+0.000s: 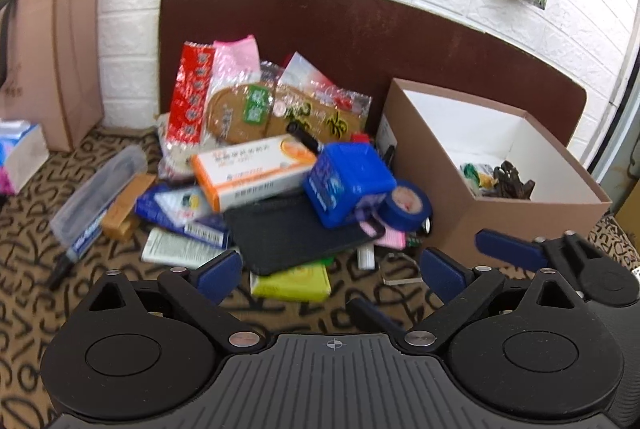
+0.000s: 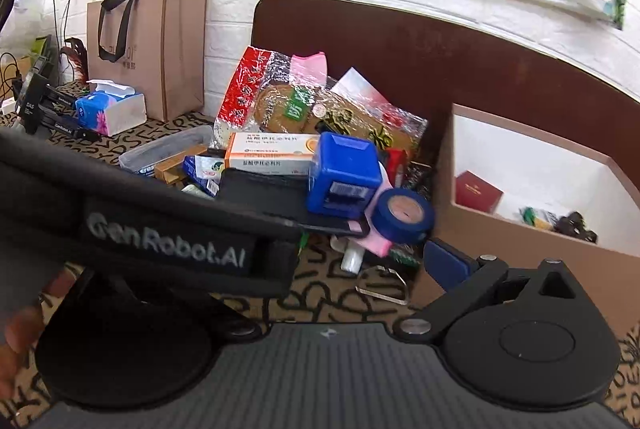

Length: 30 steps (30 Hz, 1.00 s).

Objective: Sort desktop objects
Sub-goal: 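Grasp the blue plastic case with the left tool while the right tool clamps it too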

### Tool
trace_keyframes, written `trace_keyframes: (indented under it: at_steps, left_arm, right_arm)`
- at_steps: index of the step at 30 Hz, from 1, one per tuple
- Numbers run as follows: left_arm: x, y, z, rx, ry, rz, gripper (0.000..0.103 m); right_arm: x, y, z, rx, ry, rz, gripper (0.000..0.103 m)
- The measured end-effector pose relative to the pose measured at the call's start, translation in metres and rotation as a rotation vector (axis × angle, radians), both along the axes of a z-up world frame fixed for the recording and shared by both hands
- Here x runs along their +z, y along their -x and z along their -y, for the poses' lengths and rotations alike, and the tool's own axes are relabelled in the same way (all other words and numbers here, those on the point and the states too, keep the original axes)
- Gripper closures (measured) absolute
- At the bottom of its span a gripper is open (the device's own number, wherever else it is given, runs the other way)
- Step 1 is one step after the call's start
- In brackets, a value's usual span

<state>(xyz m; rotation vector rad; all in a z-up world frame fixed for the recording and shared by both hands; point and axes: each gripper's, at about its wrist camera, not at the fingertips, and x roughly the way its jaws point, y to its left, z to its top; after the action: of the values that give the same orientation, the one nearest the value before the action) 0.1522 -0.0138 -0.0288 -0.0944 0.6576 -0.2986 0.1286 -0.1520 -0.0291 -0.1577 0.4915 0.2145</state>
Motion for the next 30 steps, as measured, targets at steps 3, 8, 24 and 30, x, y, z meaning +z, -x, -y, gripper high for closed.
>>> trace_keyframes:
  at_steps: [3,8,24,30]
  left_arm:
    - [0.001,-0.014,0.002,-0.022,0.005,0.014,0.003]
    - [-0.003,-0.042,0.008,-0.054,0.009,-0.011,0.007]
    - [-0.011,-0.100,0.014,-0.107,0.037,-0.088,0.016]
    - [-0.013,-0.108,0.015,-0.123,0.032,-0.109,0.022]
  right_arm:
    - [-0.005,-0.015,0.002,0.007,-0.038,0.009,0.001]
    - [-0.015,-0.039,0.003,0.027,-0.057,0.015,0.005]
    - [-0.028,-0.068,-0.023,-0.051,0.029,0.136,0.010]
    - [-0.030,-0.076,-0.027,-0.076,0.033,0.103,0.019]
